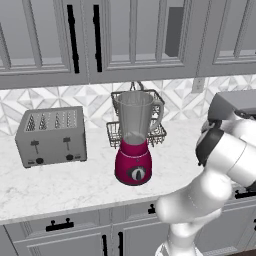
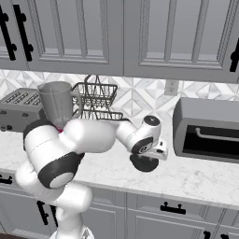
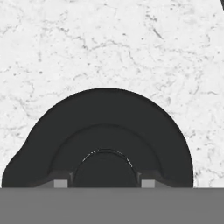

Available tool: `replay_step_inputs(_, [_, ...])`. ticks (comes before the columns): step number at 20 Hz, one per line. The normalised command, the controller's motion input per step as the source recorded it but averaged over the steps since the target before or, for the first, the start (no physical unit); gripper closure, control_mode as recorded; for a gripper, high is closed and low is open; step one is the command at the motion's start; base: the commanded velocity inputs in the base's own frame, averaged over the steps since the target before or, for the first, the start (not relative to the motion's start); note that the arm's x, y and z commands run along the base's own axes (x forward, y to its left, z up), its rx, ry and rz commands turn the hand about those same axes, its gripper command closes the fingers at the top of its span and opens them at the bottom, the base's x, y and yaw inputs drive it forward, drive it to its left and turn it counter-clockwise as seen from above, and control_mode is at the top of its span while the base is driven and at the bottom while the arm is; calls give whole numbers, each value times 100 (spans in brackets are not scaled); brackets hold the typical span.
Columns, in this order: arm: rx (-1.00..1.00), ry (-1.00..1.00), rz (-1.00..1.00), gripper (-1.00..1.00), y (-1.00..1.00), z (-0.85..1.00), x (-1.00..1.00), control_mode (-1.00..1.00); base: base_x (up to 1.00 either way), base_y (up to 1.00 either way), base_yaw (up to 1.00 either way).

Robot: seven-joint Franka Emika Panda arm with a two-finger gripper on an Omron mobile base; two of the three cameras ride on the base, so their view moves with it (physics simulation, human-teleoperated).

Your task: Close the lid blender by securely placing the lid on top.

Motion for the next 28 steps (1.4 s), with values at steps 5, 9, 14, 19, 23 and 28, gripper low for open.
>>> replay_step_inputs(5, [0,-16,4,100,2,69,-41,-100,0,0,0])
replay_step_inputs(9, [0,-13,6,100,10,76,-41,-100,0,0,0])
replay_step_inputs(14, [0,-9,6,100,20,83,-33,-100,0,0,0])
replay_step_inputs(19, [0,-2,7,100,36,96,-25,-100,0,0,0])
replay_step_inputs(23, [0,0,7,100,53,94,-19,-100,0,0,0])
replay_step_inputs(28, [0,3,2,100,48,82,-3,-100,0,0,0])
